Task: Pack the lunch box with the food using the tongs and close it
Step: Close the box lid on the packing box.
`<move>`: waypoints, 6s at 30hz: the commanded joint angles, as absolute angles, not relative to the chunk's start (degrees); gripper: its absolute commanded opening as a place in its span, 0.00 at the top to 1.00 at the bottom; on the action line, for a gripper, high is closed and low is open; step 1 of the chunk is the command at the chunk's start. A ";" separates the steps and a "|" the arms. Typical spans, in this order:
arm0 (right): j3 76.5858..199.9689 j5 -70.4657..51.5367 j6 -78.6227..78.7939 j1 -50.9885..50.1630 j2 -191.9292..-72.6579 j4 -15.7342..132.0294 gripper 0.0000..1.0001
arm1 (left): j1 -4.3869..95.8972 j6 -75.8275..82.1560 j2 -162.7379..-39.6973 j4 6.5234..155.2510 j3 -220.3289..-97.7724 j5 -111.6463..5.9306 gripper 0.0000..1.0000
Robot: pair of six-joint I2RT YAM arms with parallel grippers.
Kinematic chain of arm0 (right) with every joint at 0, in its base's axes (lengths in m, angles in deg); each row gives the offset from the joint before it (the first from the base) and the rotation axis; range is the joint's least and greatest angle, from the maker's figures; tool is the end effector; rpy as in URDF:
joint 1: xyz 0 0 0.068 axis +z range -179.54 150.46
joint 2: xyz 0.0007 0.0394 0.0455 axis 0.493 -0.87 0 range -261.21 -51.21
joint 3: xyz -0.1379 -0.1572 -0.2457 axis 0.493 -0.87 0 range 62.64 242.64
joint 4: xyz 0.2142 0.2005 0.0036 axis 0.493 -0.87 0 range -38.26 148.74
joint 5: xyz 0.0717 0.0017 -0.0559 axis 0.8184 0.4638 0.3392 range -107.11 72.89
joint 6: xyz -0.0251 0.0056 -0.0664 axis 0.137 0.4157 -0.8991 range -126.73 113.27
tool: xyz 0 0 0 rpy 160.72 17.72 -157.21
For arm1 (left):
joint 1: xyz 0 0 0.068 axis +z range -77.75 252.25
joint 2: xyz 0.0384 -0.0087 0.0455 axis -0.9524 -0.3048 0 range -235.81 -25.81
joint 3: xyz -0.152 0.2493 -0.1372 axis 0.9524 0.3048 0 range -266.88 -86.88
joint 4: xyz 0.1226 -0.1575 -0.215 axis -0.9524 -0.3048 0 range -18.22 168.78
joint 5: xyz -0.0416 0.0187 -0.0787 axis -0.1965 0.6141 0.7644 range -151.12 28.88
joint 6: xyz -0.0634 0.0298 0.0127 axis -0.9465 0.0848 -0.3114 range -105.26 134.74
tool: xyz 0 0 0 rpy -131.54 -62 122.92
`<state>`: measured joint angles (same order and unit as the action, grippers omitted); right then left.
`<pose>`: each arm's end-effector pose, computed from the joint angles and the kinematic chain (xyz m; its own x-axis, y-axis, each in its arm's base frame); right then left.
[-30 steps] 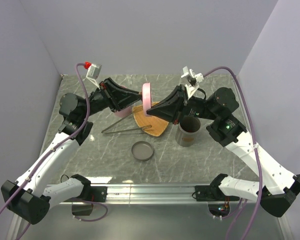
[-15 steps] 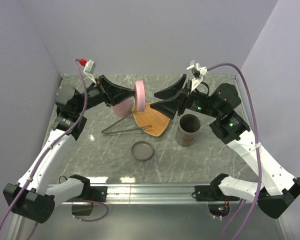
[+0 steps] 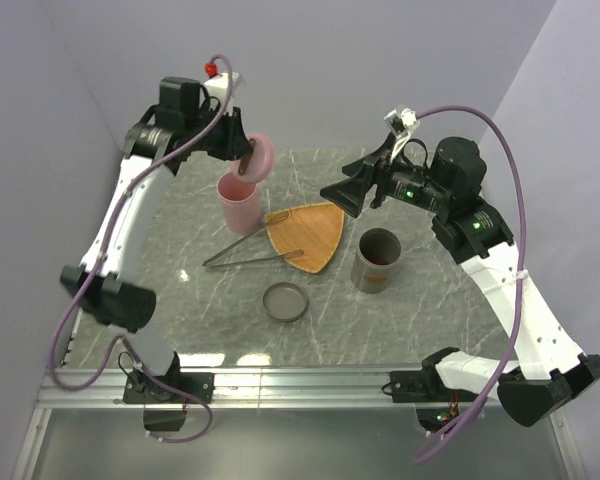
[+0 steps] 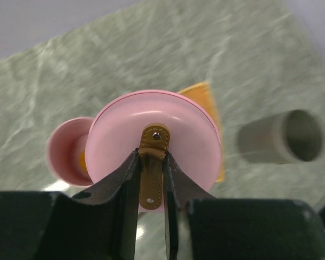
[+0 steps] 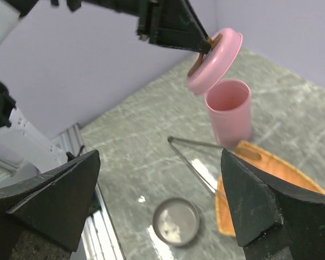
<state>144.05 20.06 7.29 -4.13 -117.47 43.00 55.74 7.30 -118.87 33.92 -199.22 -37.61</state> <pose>0.2262 0.1468 0.5317 -0.2241 0.1072 -0.9687 -0.8589 0.4480 0.2483 0.3725 -0.1348 0.5218 -0.4890 0.0211 -0.8720 0.5469 0.7862 -0.2877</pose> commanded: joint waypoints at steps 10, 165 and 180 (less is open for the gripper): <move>143.86 22.88 3.38 -7.74 -118.01 40.02 0.01 | 57.93 26.70 -142.53 12.51 -219.42 -54.97 1.00; 136.47 26.40 5.05 -8.09 -111.51 42.40 0.02 | 83.94 46.12 -103.24 13.21 -154.65 -50.13 0.42; 136.74 26.22 5.14 -8.09 -111.59 42.13 0.02 | 84.03 46.39 -103.07 13.13 -150.42 -49.26 0.42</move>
